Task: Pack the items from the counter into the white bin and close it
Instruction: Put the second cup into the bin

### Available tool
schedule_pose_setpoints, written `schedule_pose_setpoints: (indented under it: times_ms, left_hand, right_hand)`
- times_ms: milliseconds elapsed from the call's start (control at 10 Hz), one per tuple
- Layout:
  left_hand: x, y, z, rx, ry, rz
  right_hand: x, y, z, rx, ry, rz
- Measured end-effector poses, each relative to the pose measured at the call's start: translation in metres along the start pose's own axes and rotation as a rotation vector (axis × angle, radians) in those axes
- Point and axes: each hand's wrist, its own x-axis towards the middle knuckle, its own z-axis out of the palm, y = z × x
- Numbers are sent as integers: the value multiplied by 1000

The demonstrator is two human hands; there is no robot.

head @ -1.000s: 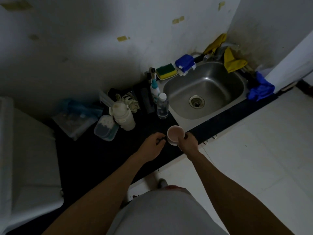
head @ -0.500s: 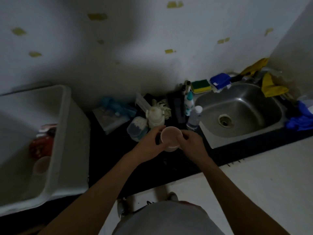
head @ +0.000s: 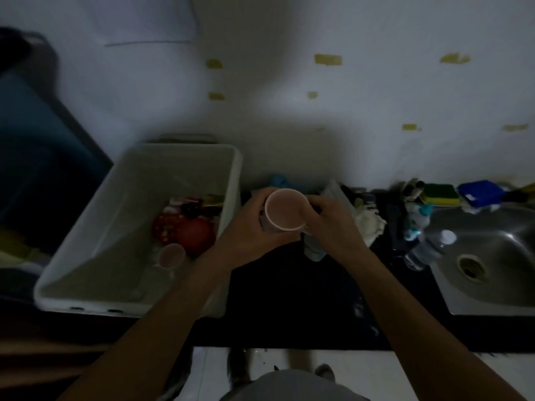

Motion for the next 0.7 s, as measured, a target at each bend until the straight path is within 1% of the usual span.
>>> schedule_pose_setpoints:
  times_ms: [100,200,300,400,500,600,700]
  left_hand:
    - [-11,-9,-57,18,69,9]
    - [-23,-20,-107,36,116,27]
    - [-37,-38,-151,28,118,-13]
    - [-51,-62,-185,40,104,-109]
    - [-59,-87,-209,86,39,-231]
    - [-61,-114,-222,250,-80,-388]
    - [-60,-142,-220,267,-212,-459]
  right_hand:
    - [17,-42,38,-5,-52,-61]
    - [32,-77,73,-5,-113,-84]
    - [44,-106,114,-77,-175,-69]
    - [53,-125,158,-133,-225,-36]
    - [61,-130,197,-189,-321,28]
    - [65,-125,228,-272,-414,141]
    - [63,-116,245,-263,-453,323]
